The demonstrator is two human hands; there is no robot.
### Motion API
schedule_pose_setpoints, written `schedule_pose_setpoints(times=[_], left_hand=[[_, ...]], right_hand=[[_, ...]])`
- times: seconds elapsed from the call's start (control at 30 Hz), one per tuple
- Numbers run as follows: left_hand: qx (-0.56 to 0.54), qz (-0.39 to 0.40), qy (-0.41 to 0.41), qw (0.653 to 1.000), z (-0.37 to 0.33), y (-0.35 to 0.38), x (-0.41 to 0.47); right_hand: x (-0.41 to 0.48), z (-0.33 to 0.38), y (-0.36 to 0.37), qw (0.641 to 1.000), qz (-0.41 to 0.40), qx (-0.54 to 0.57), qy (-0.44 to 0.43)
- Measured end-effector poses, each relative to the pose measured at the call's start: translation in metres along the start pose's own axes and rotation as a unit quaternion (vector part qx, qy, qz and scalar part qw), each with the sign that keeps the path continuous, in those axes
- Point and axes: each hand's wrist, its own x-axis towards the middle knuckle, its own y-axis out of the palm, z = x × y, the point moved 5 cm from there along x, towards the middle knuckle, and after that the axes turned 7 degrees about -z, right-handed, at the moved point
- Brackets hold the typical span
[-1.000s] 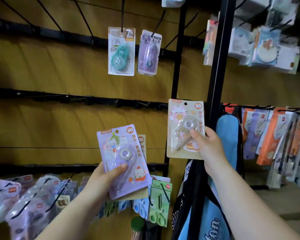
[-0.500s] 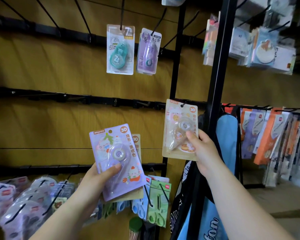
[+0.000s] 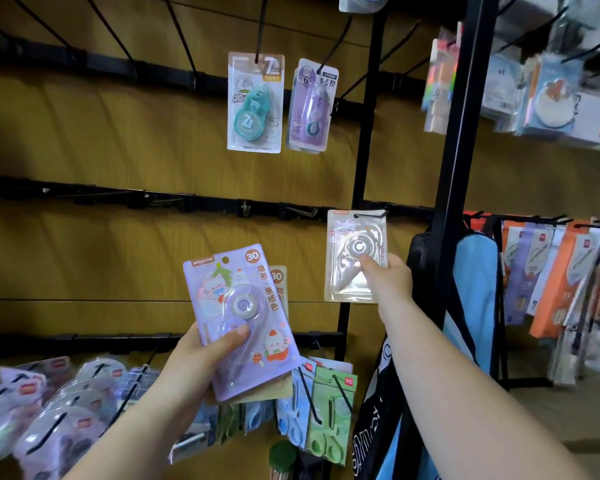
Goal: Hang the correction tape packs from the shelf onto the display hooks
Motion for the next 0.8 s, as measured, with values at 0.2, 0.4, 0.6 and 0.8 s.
schedule_pose_setpoints(times=[0.2,0.4,0.6,0.8], left_hand=[[-0.01,0.02,-0.009,1.0,0.0,-0.006,0.006],[0.005,0.003,-0.017,1.0,0.007,-0.009,0.008],[0.012,0.006,-0.021,1.0,0.007,-0.003,-0.001],[0.009,0.03,0.004,1.0,-0.002,0.008,-0.011]], right_hand=[[0.008,-0.009,0.017,0.998,-0.028,-0.05,0.004],[-0.018,-0.025,0.019,0.993,-0.041,-0.109,-0.003],[-0.081,-0.018,0.038,0.98,0.133,-0.081,-0.126],[-0.099,-0.002,0.047,0.956,0.267,-0.077,-0.089]])
